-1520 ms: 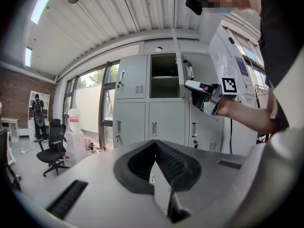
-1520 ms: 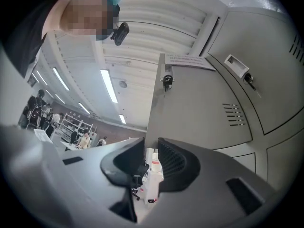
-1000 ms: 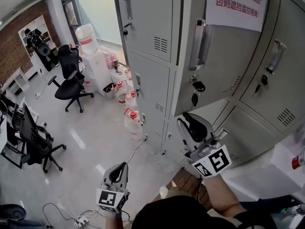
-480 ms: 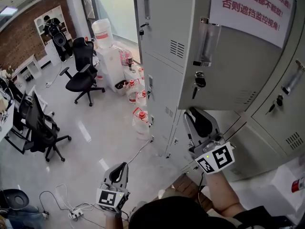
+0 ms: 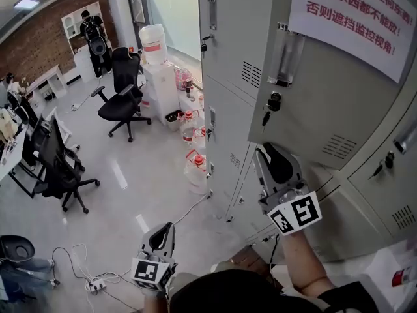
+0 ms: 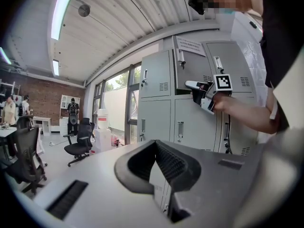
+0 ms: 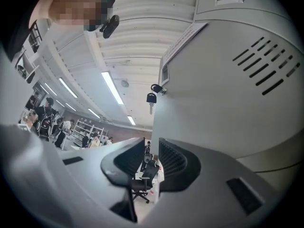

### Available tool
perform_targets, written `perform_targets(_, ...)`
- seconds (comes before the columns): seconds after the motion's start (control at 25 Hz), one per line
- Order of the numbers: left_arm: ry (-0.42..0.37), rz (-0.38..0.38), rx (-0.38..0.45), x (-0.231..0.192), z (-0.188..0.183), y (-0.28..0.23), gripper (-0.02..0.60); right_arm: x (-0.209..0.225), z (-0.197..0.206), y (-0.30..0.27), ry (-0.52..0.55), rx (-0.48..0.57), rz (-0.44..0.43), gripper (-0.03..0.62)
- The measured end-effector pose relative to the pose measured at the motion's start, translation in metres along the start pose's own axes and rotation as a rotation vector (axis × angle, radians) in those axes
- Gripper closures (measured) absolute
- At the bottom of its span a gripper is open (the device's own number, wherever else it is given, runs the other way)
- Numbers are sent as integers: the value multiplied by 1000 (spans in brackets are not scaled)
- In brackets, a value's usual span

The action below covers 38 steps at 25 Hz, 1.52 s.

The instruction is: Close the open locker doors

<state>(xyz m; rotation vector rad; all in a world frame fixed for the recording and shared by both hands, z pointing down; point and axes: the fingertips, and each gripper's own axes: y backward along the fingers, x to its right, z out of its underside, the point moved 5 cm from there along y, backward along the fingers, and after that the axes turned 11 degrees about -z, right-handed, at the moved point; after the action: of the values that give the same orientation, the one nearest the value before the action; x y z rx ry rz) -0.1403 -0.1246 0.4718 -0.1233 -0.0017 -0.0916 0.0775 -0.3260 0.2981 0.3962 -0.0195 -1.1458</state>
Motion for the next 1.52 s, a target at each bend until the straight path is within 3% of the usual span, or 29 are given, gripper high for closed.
perform_targets(0.48, 2, -30, -7, 1, 9, -11, 572, 40, 7, -10, -25, -11, 74, 503)
perform_targets(1.52, -25, 24, -13, -13, 7, -49, 572, 90, 6, -11, -134, 65, 219, 496)
